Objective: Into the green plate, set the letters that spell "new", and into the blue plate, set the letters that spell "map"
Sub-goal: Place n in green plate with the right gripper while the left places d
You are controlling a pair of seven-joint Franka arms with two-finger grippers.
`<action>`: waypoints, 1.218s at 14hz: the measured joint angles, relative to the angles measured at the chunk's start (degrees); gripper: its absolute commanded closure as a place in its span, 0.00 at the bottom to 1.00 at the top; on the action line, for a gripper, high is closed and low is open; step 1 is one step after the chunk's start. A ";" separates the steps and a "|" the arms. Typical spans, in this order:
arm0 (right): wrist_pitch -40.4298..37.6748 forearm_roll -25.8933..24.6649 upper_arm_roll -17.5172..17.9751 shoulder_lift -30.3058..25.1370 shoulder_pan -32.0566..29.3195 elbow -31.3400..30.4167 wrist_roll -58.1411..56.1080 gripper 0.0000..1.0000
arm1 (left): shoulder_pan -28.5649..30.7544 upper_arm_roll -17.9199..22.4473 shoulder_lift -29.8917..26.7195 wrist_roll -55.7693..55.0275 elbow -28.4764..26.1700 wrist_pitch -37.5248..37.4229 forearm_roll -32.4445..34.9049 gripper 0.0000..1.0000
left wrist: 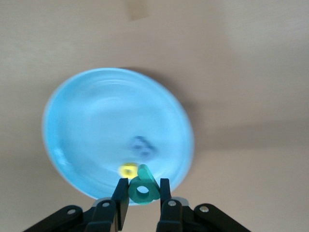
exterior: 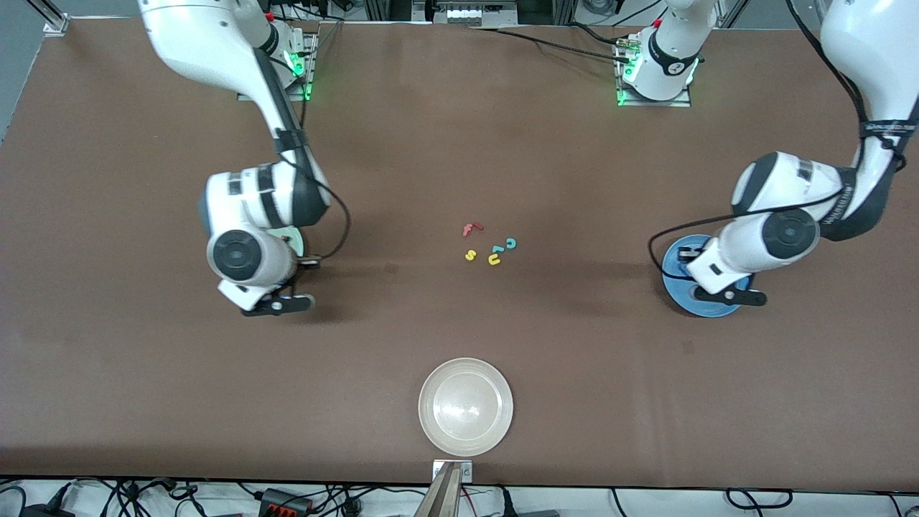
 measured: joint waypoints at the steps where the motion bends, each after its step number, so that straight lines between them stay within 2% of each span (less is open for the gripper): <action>1: 0.00 0.00 -0.03 -1.01 -2.12 -2.40 -2.43 0.91 | 0.55 1.51 1.03 2.43 -0.02 1.64 2.20 0.91; 3: 0.11 0.01 -0.02 -2.06 -4.98 -6.37 -4.89 0.91 | 1.23 4.54 3.97 6.22 -0.19 6.11 5.71 0.85; 4: 0.20 0.01 -0.02 -2.43 -5.33 -7.95 -5.11 0.90 | 2.08 5.17 5.69 7.63 -0.37 8.26 6.38 0.56; 5: 0.35 0.01 0.12 -2.74 -5.26 -9.14 -5.11 0.89 | 2.94 5.35 7.09 8.74 -0.57 9.68 6.50 0.11; 6: 0.53 0.01 0.30 -2.92 -5.12 -9.89 -5.11 0.89 | 3.31 5.32 7.85 9.22 -0.63 10.29 6.51 0.00; 11: 1.63 0.01 0.68 -2.93 -5.11 -11.83 -5.11 0.87 | 3.27 3.71 6.65 9.40 -0.28 9.66 6.52 0.00; 14: 4.25 0.01 0.62 -2.87 -6.22 -13.90 -5.37 0.84 | 3.39 0.14 3.86 9.34 2.69 2.33 6.51 0.00; 15: 5.40 0.01 0.61 -2.86 -6.61 -14.73 -5.64 0.77 | 3.43 -1.63 3.13 9.25 4.69 -1.39 6.26 0.00; 16: 6.35 0.01 0.61 -2.83 -6.90 -15.51 -5.84 0.59 | 3.47 -3.51 2.60 9.11 7.19 -5.61 5.40 0.00; 17: 6.97 0.01 0.61 -2.80 -7.08 -16.13 -5.92 0.29 | 3.52 -5.46 2.27 9.09 10.31 -10.45 3.82 0.00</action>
